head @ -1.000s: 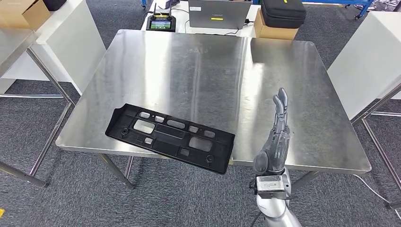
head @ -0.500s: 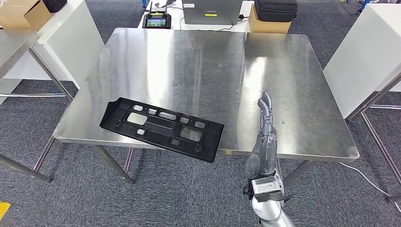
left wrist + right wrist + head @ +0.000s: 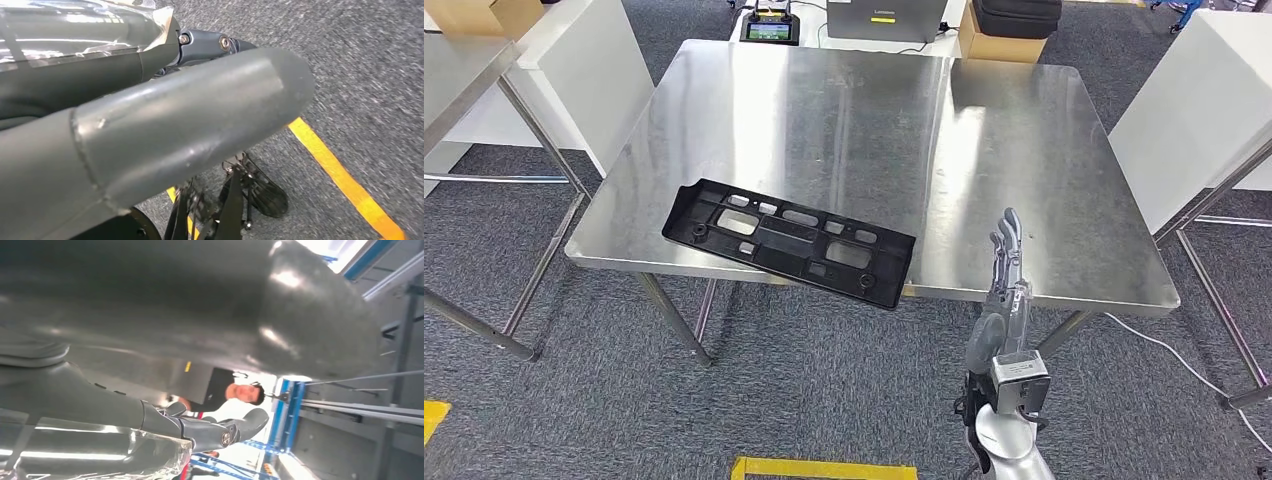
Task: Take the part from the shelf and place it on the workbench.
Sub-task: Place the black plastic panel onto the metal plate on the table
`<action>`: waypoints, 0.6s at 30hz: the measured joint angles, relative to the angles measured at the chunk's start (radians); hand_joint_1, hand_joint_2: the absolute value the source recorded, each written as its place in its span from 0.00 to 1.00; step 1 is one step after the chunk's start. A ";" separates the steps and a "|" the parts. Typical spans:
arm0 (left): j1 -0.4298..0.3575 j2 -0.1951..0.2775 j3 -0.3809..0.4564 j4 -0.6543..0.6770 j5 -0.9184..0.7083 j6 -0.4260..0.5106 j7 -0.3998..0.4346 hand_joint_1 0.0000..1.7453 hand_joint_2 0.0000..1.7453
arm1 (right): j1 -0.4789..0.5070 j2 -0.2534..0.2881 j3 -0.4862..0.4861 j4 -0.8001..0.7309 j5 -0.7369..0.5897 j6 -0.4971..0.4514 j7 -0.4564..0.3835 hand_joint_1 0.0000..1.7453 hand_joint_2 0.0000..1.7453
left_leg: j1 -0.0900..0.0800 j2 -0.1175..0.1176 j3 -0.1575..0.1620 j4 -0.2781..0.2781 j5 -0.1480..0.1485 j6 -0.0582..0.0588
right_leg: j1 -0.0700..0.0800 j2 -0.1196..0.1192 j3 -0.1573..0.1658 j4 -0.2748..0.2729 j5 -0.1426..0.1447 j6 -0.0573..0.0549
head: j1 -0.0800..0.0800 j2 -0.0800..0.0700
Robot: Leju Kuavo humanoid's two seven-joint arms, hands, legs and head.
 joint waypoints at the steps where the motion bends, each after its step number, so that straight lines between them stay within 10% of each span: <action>1: 0.000 -0.002 0.001 0.000 0.000 -0.002 0.000 0.00 0.00 | -0.001 0.001 -0.002 0.006 0.003 0.008 0.005 0.00 0.00 | -0.002 0.000 -0.008 0.002 0.008 -0.004 | 0.002 0.000 0.059 -0.082 0.015 -0.001 | 0.000 0.000; 3: 0.000 -0.005 0.002 0.000 0.001 -0.004 0.000 0.00 0.00 | -0.005 0.003 -0.004 0.024 0.009 0.030 0.016 0.00 0.00 | -0.006 0.000 -0.016 0.004 0.023 -0.013 | 0.010 0.001 0.133 -0.200 0.023 -0.011 | -0.001 0.000; 7: 0.000 -0.007 0.007 0.000 0.007 -0.001 0.003 0.00 0.00 | -0.036 0.005 0.002 0.109 0.046 0.065 0.035 0.00 0.00 | -0.004 -0.003 -0.033 0.019 0.021 -0.035 | 0.004 0.001 0.120 -0.225 0.043 -0.041 | -0.003 0.000; 12: 0.001 -0.007 0.017 0.000 0.021 0.004 0.007 0.00 0.00 | -0.100 0.007 0.043 0.292 0.119 0.134 0.068 0.00 0.00 | 0.011 -0.006 -0.103 0.272 -0.164 -0.064 | -0.002 -0.005 0.068 -0.222 0.096 -0.064 | -0.006 0.000; 14: 0.001 -0.007 0.025 0.000 0.028 0.012 0.007 0.00 0.00 | -0.141 0.018 0.053 0.404 0.116 0.162 0.087 0.00 0.00 | 0.020 -0.005 -0.064 0.266 -0.135 -0.070 | -0.004 -0.005 0.043 -0.213 0.111 -0.057 | -0.006 0.000; 18: 0.000 -0.011 0.035 0.000 0.036 0.022 0.005 0.00 0.00 | -0.226 0.052 0.059 0.618 0.117 0.186 0.105 0.00 0.00 | 0.026 -0.011 0.086 0.043 -0.091 -0.068 | -0.005 -0.006 0.002 -0.183 0.127 -0.036 | -0.004 0.000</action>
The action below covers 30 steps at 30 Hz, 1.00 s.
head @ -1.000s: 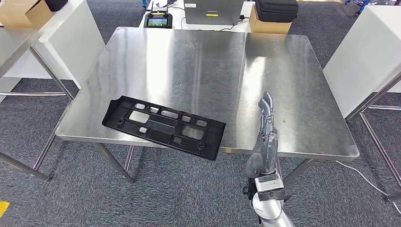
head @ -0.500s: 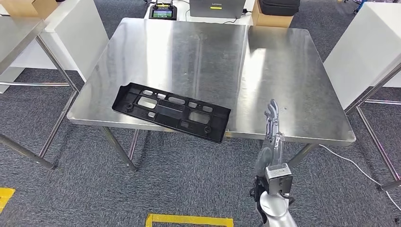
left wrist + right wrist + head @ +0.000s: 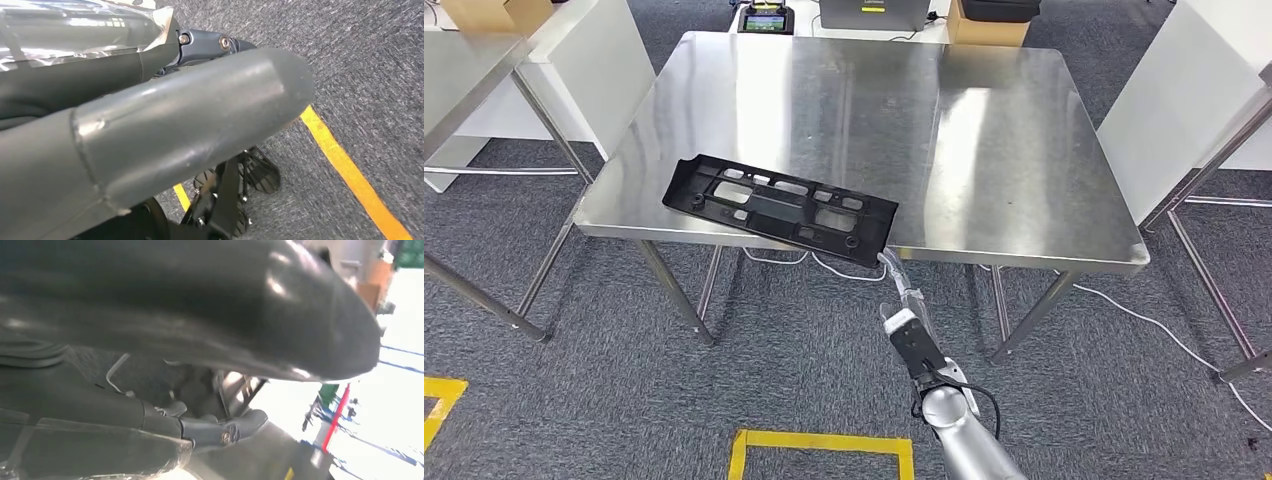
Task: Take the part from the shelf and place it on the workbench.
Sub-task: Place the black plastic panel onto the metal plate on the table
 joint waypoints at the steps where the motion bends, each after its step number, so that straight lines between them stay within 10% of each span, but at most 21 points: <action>1: 0.000 -0.001 0.002 0.000 0.000 0.001 0.000 0.00 0.00 | -0.020 0.008 0.001 0.048 -0.006 0.014 0.001 0.00 0.00 | -0.003 -0.003 0.001 -0.010 -0.003 0.007 | 0.002 0.000 -0.005 0.002 0.005 0.007 | 0.001 0.000; 4: 0.000 -0.005 0.005 0.000 -0.001 0.005 0.000 0.00 0.00 | -0.079 0.029 0.003 0.230 -0.011 0.053 0.044 0.00 0.00 | -0.008 -0.001 -0.021 -0.017 0.020 0.037 | 0.008 0.001 -0.027 0.010 0.010 0.028 | 0.004 0.000; 9: 0.004 -0.012 0.015 0.000 -0.004 0.015 -0.001 0.00 0.00 | -0.127 0.045 0.004 0.512 0.052 0.007 0.311 0.00 0.00 | -0.016 0.003 -0.093 -0.024 0.084 0.069 | 0.006 0.004 -0.106 0.259 -0.173 0.012 | 0.010 0.000; 11: 0.006 -0.013 0.017 0.000 -0.010 0.018 0.002 0.00 0.00 | -0.126 0.045 0.007 0.588 0.077 -0.010 0.411 0.00 0.00 | -0.021 0.004 -0.125 -0.023 0.108 0.068 | 0.008 0.005 -0.082 0.295 -0.166 0.027 | 0.010 0.000; 13: 0.008 -0.015 0.017 0.000 -0.017 0.020 0.008 0.00 0.00 | -0.122 0.044 0.010 0.644 0.091 -0.021 0.499 0.00 0.00 | -0.024 0.005 -0.150 -0.022 0.130 0.064 | 0.011 0.005 0.010 0.194 -0.124 0.036 | 0.010 0.000; 16: 0.008 -0.018 0.017 0.000 -0.032 0.020 0.017 0.00 0.00 | -0.102 0.044 0.011 0.697 0.085 -0.031 0.587 0.00 0.00 | -0.028 0.006 -0.164 -0.024 0.160 0.050 | 0.022 0.006 0.145 -0.011 -0.131 0.014 | 0.008 0.000; 19: 0.012 -0.016 0.015 0.000 -0.051 0.022 0.029 0.00 0.00 | -0.064 0.040 0.001 0.747 0.062 -0.054 0.688 0.00 0.00 | -0.024 0.004 -0.164 -0.030 0.179 0.032 | 0.021 0.004 0.147 -0.042 -0.117 -0.010 | 0.005 0.000; 24: 0.019 -0.012 0.009 0.000 -0.078 0.025 0.048 0.00 0.00 | 0.038 0.037 -0.030 0.802 0.037 -0.081 0.842 0.00 0.00 | -0.011 0.005 -0.213 0.204 -0.048 0.006 | 0.010 -0.010 0.096 -0.041 -0.061 -0.040 | 0.001 0.000; 27: 0.019 -0.008 0.003 0.000 -0.085 0.028 0.053 0.00 0.00 | 0.078 0.036 -0.038 0.817 0.046 -0.099 0.849 0.00 0.00 | -0.002 0.005 -0.166 0.256 -0.017 -0.004 | 0.008 -0.010 0.051 -0.026 -0.033 -0.030 | 0.001 0.000; 30: 0.016 -0.006 -0.003 0.000 -0.089 0.029 0.055 0.00 0.00 | 0.091 0.036 -0.040 0.825 0.051 -0.112 0.852 0.00 0.00 | 0.003 0.002 -0.015 0.071 -0.004 -0.006 | 0.008 -0.006 0.008 0.003 -0.018 -0.014 | 0.001 0.000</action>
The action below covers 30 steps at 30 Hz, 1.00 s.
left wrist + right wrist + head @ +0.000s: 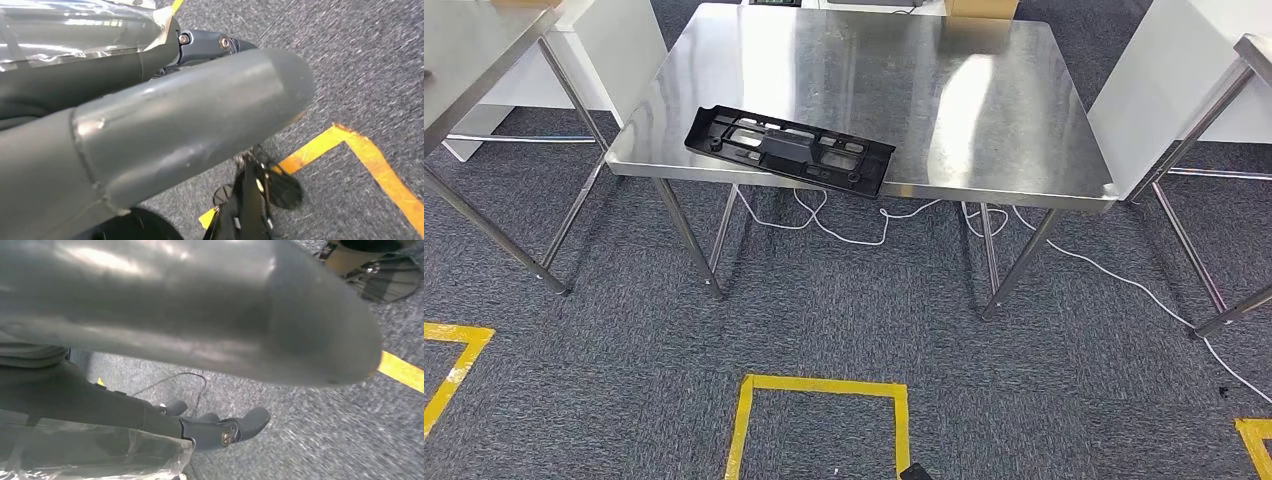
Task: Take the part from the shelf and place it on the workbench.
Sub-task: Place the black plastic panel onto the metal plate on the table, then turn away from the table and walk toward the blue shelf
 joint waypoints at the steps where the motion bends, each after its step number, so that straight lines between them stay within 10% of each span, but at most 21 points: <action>1: -0.002 0.000 -0.001 0.000 -0.001 0.001 0.000 0.00 0.00 | 0.001 0.000 -0.001 0.002 0.000 -0.009 0.000 0.00 0.00 | -0.003 -0.002 0.029 -0.048 -0.015 0.003 | 0.001 0.001 -0.009 0.007 0.005 0.008 | 0.001 0.000; 5: -0.001 0.000 -0.005 0.000 -0.010 0.006 0.001 0.00 0.00 | 0.000 0.000 -0.007 0.006 0.012 -0.068 -0.020 0.00 0.00 | -0.015 0.003 0.014 -0.085 -0.005 0.045 | 0.003 0.002 -0.031 0.023 0.011 0.037 | 0.002 0.000; 10: -0.001 0.001 -0.020 0.000 -0.043 -0.006 -0.002 0.00 0.00 | -0.017 0.001 -0.013 0.006 0.014 -0.116 -0.060 0.00 0.00 | -0.022 0.014 -0.065 -0.089 0.062 0.073 | -0.001 0.008 -0.095 0.270 -0.172 0.027 | 0.007 0.000; 13: -0.001 0.003 -0.036 0.000 -0.066 -0.022 -0.003 0.00 0.00 | -0.021 0.003 -0.028 0.006 -0.006 -0.139 -0.076 0.00 0.00 | -0.027 0.016 -0.114 -0.087 0.106 0.069 | 0.001 0.009 -0.009 0.241 -0.116 0.052 | 0.008 0.000; 17: -0.001 0.004 -0.054 0.000 -0.076 -0.028 -0.002 0.00 0.00 | -0.020 0.004 -0.047 0.007 -0.020 -0.151 -0.085 0.00 0.00 | -0.031 0.018 -0.145 -0.093 0.160 0.050 | 0.019 0.010 0.175 -0.040 -0.130 0.025 | 0.007 0.000; 20: 0.000 0.008 -0.057 0.000 -0.077 -0.025 0.001 0.00 0.00 | -0.014 0.005 -0.058 0.009 -0.029 -0.155 -0.084 0.00 0.00 | -0.026 0.018 -0.153 -0.099 0.172 0.031 | 0.012 0.009 0.161 -0.060 -0.110 -0.001 | 0.005 0.000; 25: 0.002 0.012 -0.057 0.000 -0.077 -0.018 0.009 0.00 0.00 | -0.005 0.009 -0.074 0.012 -0.038 -0.156 -0.078 0.00 0.00 | -0.014 0.008 -0.198 0.152 -0.045 0.002 | 0.004 -0.001 0.097 -0.058 -0.051 -0.029 | 0.001 0.000; 27: 0.002 0.014 -0.058 0.000 -0.081 -0.013 0.009 0.00 0.00 | -0.003 0.009 -0.078 0.013 -0.040 -0.157 -0.076 0.00 0.00 | -0.006 0.008 -0.174 0.199 -0.010 -0.007 | 0.003 -0.002 0.069 -0.049 -0.035 -0.022 | 0.001 0.000; 30: 0.002 0.017 -0.065 0.000 -0.097 -0.002 0.010 0.00 0.00 | 0.002 0.008 -0.088 0.014 -0.046 -0.160 -0.076 0.00 0.00 | 0.003 0.006 -0.040 0.046 0.035 -0.014 | 0.000 -0.002 0.030 -0.023 -0.021 -0.005 | 0.001 0.000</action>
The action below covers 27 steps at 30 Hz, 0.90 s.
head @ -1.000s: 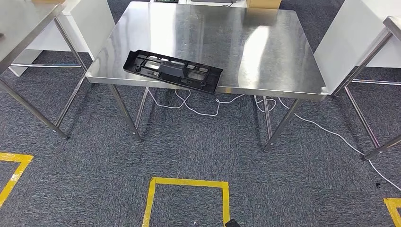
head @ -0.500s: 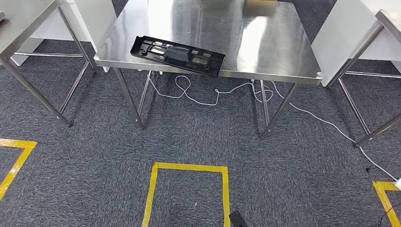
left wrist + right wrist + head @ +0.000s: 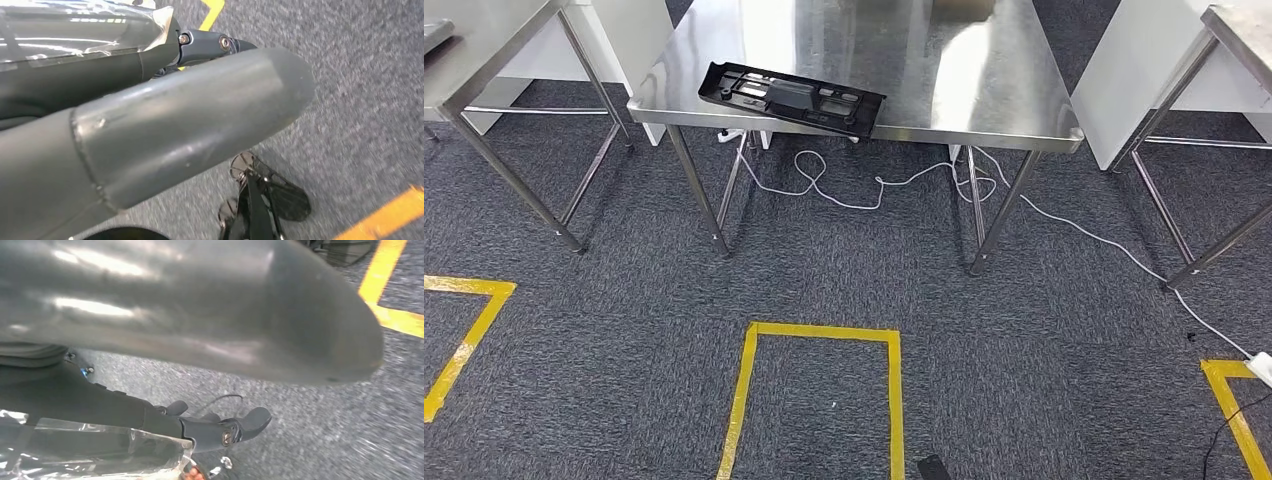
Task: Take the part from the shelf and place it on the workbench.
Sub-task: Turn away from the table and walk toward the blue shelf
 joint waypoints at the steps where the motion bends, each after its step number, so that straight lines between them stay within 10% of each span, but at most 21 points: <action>1: 0.000 0.000 -0.004 0.000 -0.006 0.001 0.001 0.00 0.00 | 0.001 0.000 -0.004 0.000 -0.003 -0.003 -0.001 0.00 0.00 | -0.001 -0.002 0.039 -0.059 -0.015 0.002 | 0.001 0.000 -0.009 0.008 0.004 0.006 | 0.001 0.000; 6: 0.000 0.005 -0.023 0.000 -0.030 -0.005 0.002 0.00 0.00 | 0.009 -0.001 -0.023 0.001 -0.020 -0.019 -0.008 0.00 0.00 | -0.010 -0.001 0.068 -0.151 -0.043 0.040 | 0.008 0.001 -0.052 0.048 0.000 0.034 | 0.003 0.000; 11: 0.001 0.008 -0.037 0.000 -0.042 -0.009 0.004 0.00 0.00 | 0.025 -0.002 -0.037 0.001 -0.028 -0.026 -0.016 0.00 0.00 | -0.018 0.004 0.046 -0.157 -0.022 0.068 | 0.001 0.009 -0.160 0.311 -0.113 0.034 | 0.005 0.000; 14: 0.002 0.008 -0.042 0.000 -0.049 -0.012 0.006 0.00 0.00 | 0.033 -0.003 -0.043 0.002 -0.032 -0.030 -0.020 0.00 0.00 | -0.019 0.003 0.043 -0.157 -0.015 0.064 | 0.001 0.009 -0.060 0.158 -0.059 0.051 | 0.006 0.000; 17: 0.002 0.009 -0.048 0.000 -0.053 -0.016 0.009 0.00 0.00 | 0.035 -0.004 -0.049 0.002 -0.034 -0.034 -0.022 0.00 0.00 | -0.026 0.004 0.039 -0.153 -0.013 0.056 | 0.005 0.013 0.022 0.003 -0.022 0.040 | 0.005 0.000; 21: 0.003 0.011 -0.051 0.000 -0.055 -0.016 0.016 0.00 0.00 | 0.045 -0.006 -0.057 0.003 -0.038 -0.035 -0.024 0.00 0.00 | -0.023 0.003 0.033 -0.151 -0.007 0.065 | 0.007 0.014 0.022 -0.002 -0.016 0.027 | 0.004 0.000; 27: 0.004 0.009 -0.051 0.000 -0.058 -0.016 0.027 0.00 0.00 | 0.048 -0.010 -0.059 0.006 -0.027 -0.037 -0.025 0.00 0.00 | -0.017 0.003 0.031 -0.158 0.002 0.048 | 0.012 0.014 0.015 0.000 -0.009 0.015 | 0.004 0.000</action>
